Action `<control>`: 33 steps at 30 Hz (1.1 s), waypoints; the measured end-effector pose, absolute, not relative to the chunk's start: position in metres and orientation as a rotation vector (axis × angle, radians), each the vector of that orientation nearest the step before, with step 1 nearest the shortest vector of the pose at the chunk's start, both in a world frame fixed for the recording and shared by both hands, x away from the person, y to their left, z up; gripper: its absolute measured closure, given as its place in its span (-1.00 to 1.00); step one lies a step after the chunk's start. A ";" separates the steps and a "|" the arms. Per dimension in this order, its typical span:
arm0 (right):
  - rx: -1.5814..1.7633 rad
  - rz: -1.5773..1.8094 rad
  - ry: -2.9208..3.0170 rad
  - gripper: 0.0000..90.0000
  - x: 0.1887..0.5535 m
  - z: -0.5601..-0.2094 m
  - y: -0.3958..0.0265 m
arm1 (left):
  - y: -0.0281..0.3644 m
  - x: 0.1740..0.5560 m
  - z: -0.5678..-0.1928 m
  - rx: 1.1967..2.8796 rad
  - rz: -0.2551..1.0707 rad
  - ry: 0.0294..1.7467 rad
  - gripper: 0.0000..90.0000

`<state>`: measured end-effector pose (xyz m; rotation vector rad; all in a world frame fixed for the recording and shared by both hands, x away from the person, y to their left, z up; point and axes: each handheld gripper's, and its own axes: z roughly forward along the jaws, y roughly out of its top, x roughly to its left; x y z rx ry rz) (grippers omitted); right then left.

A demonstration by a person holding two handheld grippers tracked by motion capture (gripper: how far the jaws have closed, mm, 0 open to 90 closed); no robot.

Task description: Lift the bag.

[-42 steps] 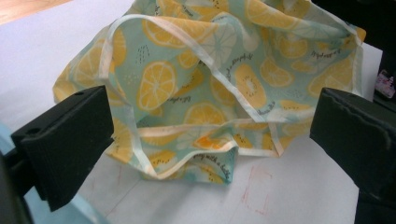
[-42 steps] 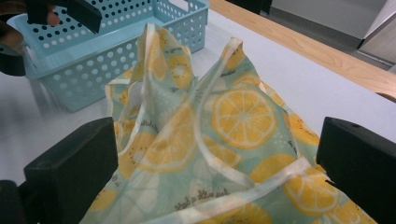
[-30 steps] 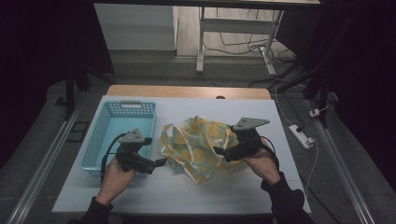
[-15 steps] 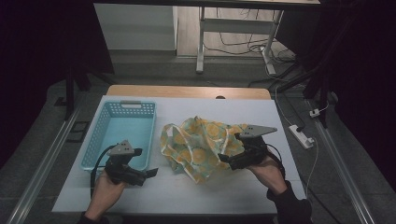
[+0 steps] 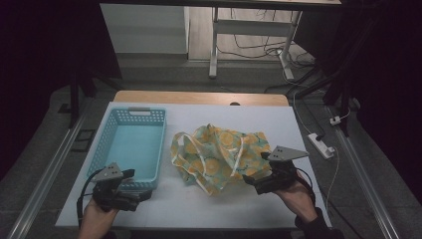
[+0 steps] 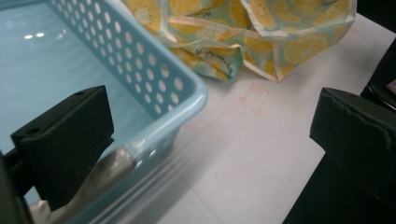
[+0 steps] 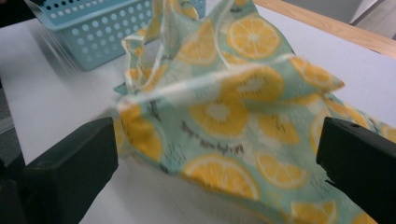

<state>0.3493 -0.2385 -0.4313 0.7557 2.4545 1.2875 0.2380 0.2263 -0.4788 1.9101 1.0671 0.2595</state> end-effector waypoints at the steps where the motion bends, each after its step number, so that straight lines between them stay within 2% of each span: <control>1: 0.762 1.284 2.449 -1.00 0.348 -0.433 -0.241 | 0.228 0.235 -0.479 1.908 0.264 1.070 -1.00; 15: 0.832 1.260 2.389 -1.00 0.329 -0.452 -0.270 | 0.242 0.205 -0.492 1.916 0.296 1.134 -1.00; 33: 0.942 1.169 2.323 -1.00 0.298 -0.480 -0.313 | 0.271 0.188 -0.514 1.887 0.314 1.257 -1.00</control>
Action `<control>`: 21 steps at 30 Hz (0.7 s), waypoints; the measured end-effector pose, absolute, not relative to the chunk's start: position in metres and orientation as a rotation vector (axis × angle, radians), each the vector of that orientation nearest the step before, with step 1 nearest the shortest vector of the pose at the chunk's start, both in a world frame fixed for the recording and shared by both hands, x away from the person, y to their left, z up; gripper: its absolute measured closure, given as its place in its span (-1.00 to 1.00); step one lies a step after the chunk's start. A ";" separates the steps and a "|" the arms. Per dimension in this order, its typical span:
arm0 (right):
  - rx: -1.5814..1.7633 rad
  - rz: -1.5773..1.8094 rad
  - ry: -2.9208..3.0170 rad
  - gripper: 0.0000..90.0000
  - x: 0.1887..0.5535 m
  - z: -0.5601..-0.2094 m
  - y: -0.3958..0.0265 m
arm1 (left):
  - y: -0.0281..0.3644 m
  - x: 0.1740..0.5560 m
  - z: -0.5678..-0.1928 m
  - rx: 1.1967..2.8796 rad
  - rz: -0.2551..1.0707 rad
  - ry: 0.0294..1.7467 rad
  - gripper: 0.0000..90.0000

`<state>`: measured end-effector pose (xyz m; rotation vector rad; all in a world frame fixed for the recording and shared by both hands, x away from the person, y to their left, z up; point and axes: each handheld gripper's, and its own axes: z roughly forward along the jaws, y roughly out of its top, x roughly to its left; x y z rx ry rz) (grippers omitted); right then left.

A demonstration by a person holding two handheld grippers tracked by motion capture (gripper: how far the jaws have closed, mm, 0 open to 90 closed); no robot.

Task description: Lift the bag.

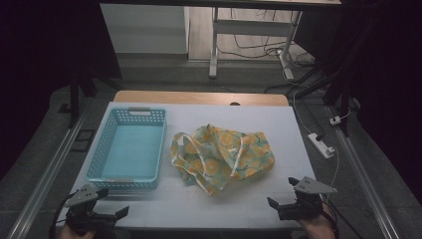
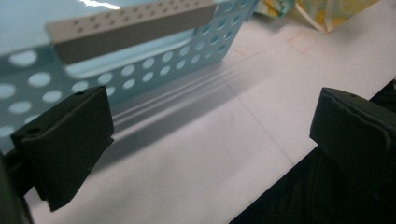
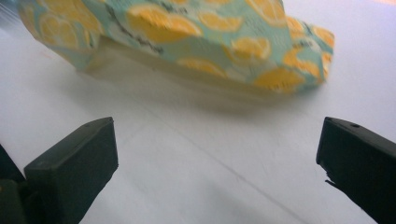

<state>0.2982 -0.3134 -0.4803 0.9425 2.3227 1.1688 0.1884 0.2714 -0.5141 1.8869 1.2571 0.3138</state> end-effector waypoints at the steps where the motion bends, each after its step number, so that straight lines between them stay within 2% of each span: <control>1: 0.953 1.161 2.323 -1.00 0.297 -0.482 -0.316 | 0.272 0.188 -0.515 1.886 0.316 1.264 -1.00; 21: 1.116 1.104 2.339 -1.00 0.284 -0.496 -0.344 | 0.275 0.184 -0.523 1.961 0.303 1.334 -1.00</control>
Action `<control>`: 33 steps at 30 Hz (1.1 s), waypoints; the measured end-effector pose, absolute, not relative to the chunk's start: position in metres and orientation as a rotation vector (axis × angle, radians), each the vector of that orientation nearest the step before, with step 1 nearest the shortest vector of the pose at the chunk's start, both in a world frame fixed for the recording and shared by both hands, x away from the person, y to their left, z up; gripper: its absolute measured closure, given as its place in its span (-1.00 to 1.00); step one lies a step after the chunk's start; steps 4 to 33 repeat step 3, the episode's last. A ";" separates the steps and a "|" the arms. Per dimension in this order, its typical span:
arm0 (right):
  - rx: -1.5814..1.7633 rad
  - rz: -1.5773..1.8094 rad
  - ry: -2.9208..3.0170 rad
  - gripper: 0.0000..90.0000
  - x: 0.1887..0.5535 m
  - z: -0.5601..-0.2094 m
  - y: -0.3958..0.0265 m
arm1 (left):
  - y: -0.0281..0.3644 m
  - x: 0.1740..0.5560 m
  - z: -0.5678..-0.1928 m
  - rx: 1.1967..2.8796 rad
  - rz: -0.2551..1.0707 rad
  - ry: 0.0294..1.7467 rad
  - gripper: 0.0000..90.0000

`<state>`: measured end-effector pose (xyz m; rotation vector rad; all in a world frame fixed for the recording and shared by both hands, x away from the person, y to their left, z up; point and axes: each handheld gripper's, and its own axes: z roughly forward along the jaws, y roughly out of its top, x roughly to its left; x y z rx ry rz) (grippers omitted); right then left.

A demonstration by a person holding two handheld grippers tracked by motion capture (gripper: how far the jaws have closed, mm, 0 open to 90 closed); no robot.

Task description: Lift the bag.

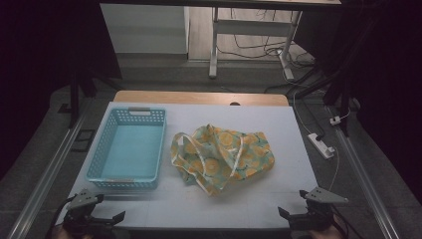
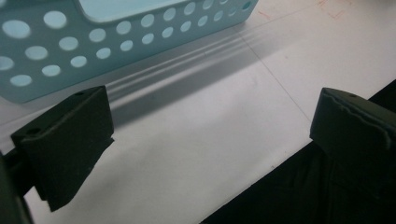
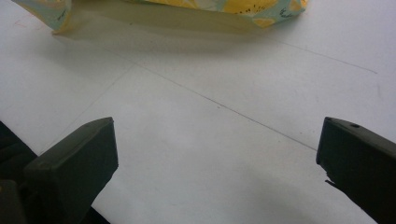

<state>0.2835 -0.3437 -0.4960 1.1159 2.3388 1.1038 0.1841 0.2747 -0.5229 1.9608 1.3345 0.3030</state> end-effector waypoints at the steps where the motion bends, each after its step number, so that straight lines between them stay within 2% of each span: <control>1: 1.117 1.104 2.341 -1.00 0.284 -0.497 -0.343 | 0.274 0.184 -0.523 1.961 0.300 1.335 -1.00; 33: 1.113 1.087 2.354 -1.00 0.285 -0.497 -0.343 | 0.274 0.185 -0.523 1.956 0.293 1.338 -1.00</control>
